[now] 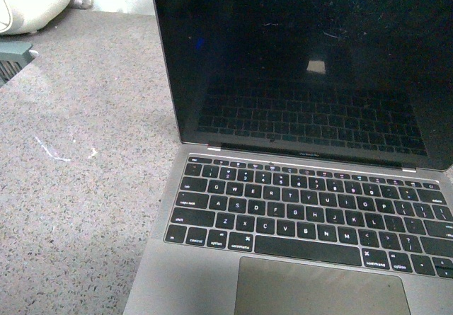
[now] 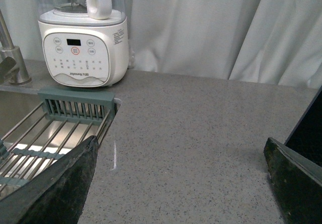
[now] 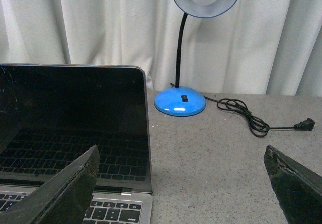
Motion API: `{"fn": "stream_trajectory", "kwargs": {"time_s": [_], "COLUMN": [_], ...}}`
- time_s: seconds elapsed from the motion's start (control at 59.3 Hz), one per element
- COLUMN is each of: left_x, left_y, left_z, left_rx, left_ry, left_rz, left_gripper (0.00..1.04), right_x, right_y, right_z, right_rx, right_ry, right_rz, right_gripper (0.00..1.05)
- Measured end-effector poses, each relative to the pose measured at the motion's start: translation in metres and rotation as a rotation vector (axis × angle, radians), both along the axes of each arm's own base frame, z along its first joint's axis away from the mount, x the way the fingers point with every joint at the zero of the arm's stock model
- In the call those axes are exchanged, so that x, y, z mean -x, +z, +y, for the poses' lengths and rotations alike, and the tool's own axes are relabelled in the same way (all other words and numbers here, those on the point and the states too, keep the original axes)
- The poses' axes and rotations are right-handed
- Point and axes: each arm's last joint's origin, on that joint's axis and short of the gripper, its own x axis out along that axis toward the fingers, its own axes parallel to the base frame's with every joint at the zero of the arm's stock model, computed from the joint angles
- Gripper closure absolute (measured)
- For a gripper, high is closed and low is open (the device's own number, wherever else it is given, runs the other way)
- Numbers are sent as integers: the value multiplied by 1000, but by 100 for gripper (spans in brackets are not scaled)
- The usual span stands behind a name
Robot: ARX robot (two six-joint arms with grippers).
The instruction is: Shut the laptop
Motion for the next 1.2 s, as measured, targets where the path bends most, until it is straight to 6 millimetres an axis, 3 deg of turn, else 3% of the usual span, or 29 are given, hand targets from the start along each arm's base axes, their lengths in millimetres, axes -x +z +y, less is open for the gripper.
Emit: {"fn": "stream_trajectory", "kwargs": {"time_s": [0.185,0.287,0.455,0.64,0.826,0.91,0.994,1.197], "left_x": [0,0,0,0,0,-2,-2,-7], "left_y": [0,0,0,0,-1,-6,-4,1], "left_z": [0,0,0,0,0,-1,-3,-3], "left_rx": [-1,0,0,0,34,178,250,313], "left_ry": [0,0,0,0,20,66,50,-2], "left_rz": [0,0,0,0,20,69,51,71], "left_gripper": [9,34,63,100,101,101,101,101], "right_x": [0,0,0,0,0,-1,2,-8], "right_y": [0,0,0,0,0,15,19,22], "right_z": [0,0,0,0,0,1,0,-3], "right_rx": [-1,-1,-1,-1,1,-36,-75,-39], "right_ry": [0,0,0,0,-2,-285,-443,-411], "right_rz": [0,0,0,0,0,-148,-186,-203], "right_gripper": [12,36,63,102,103,104,103,103]}}
